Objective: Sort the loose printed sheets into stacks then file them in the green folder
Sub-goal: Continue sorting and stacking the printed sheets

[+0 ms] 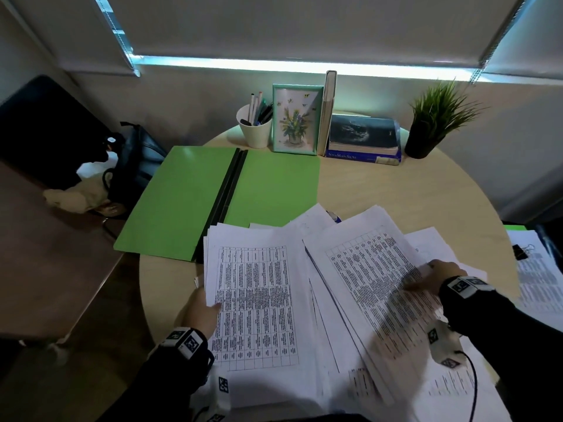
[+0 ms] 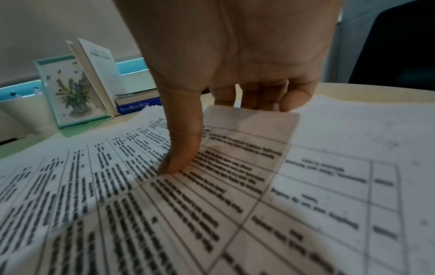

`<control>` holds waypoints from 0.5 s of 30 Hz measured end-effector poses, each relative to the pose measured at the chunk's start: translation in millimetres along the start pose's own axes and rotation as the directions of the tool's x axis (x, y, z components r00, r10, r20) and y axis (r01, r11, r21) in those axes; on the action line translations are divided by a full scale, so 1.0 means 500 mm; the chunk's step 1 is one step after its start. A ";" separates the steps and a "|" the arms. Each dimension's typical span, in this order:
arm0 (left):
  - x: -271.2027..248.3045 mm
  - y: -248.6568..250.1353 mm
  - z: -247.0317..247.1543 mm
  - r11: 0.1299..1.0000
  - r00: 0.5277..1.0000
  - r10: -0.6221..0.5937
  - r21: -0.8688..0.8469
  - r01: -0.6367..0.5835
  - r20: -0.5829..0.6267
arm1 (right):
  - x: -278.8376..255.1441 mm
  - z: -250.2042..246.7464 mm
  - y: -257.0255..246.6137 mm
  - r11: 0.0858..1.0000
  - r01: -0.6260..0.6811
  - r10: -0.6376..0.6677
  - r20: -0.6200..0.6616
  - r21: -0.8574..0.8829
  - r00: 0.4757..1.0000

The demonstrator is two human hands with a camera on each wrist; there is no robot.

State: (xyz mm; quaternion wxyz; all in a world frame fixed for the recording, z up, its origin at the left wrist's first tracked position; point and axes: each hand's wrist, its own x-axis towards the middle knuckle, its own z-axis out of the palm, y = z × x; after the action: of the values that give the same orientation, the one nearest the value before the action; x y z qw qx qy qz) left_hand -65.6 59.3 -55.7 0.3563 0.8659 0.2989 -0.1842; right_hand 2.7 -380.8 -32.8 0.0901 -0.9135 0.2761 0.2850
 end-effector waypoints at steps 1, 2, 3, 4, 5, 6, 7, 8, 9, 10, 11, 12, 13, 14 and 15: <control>0.000 0.000 0.000 1.000 1.000 0.000 0.000 0.000 0.001 | -0.001 0.000 0.000 1.000 0.021 -0.021 -0.012 -0.012 1.000; -0.001 0.001 0.000 1.000 1.000 0.001 0.001 -0.001 0.002 | 0.001 0.002 0.003 0.999 0.052 -0.052 -0.021 0.002 0.998; -0.001 0.001 0.000 1.000 1.000 0.003 -0.001 -0.003 0.004 | 0.001 0.006 0.006 0.995 0.082 -0.081 -0.031 0.050 0.996; -0.001 0.001 0.000 1.000 1.000 0.000 0.002 0.000 0.008 | -0.002 0.009 0.009 0.988 0.104 -0.099 -0.050 0.117 0.994; 0.000 0.000 -0.001 1.000 1.000 -0.001 0.005 0.001 0.011 | -0.005 0.012 0.013 0.977 0.121 -0.110 -0.070 0.173 0.991; 0.001 -0.001 -0.002 1.000 1.000 -0.004 0.005 0.003 0.013 | -0.010 0.014 0.018 0.968 0.128 -0.112 -0.086 0.214 0.990; 0.002 -0.001 -0.004 1.000 1.000 -0.002 0.001 0.002 0.015 | -0.014 0.015 0.025 0.962 0.132 -0.112 -0.097 0.237 0.989; 0.006 -0.004 -0.004 1.000 1.000 0.001 0.003 -0.001 0.019 | -0.021 0.014 0.030 0.955 0.125 -0.102 -0.100 0.270 0.990; 0.009 -0.005 -0.005 1.000 1.000 0.009 0.007 -0.009 0.027 | -0.030 0.011 0.037 0.946 0.110 -0.086 -0.092 0.304 0.992; 0.010 -0.006 -0.007 1.000 0.999 0.012 0.012 -0.012 0.035 | -0.040 0.009 0.044 0.937 0.090 -0.067 -0.078 0.336 0.995; 0.013 -0.007 -0.008 1.000 0.999 0.020 0.006 -0.020 0.039 | -0.047 0.006 0.053 0.928 0.067 -0.048 -0.060 0.366 0.997; 0.013 -0.007 -0.008 1.000 0.999 0.028 -0.008 -0.027 0.037 | -0.055 0.004 0.062 0.915 0.047 -0.032 -0.044 0.402 0.999; 0.013 -0.006 -0.009 0.999 0.999 0.041 -0.025 -0.040 0.029 | -0.062 0.004 0.071 0.898 0.030 -0.020 -0.029 0.439 0.999; 0.013 -0.005 -0.008 0.998 0.998 0.052 -0.036 -0.051 0.019 | -0.069 0.006 0.079 0.876 0.017 -0.009 -0.018 0.482 1.000; 0.010 -0.002 -0.009 0.997 0.998 0.064 -0.043 -0.064 0.013 | -0.073 0.011 0.085 0.844 0.002 0.005 -0.012 0.536 1.000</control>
State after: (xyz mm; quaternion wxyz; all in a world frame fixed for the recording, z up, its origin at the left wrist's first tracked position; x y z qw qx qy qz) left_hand -61.9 65.0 -55.8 0.3825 0.8659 0.2724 -0.1724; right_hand -48.7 -397.7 -16.6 0.3397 -0.8535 0.3459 0.1910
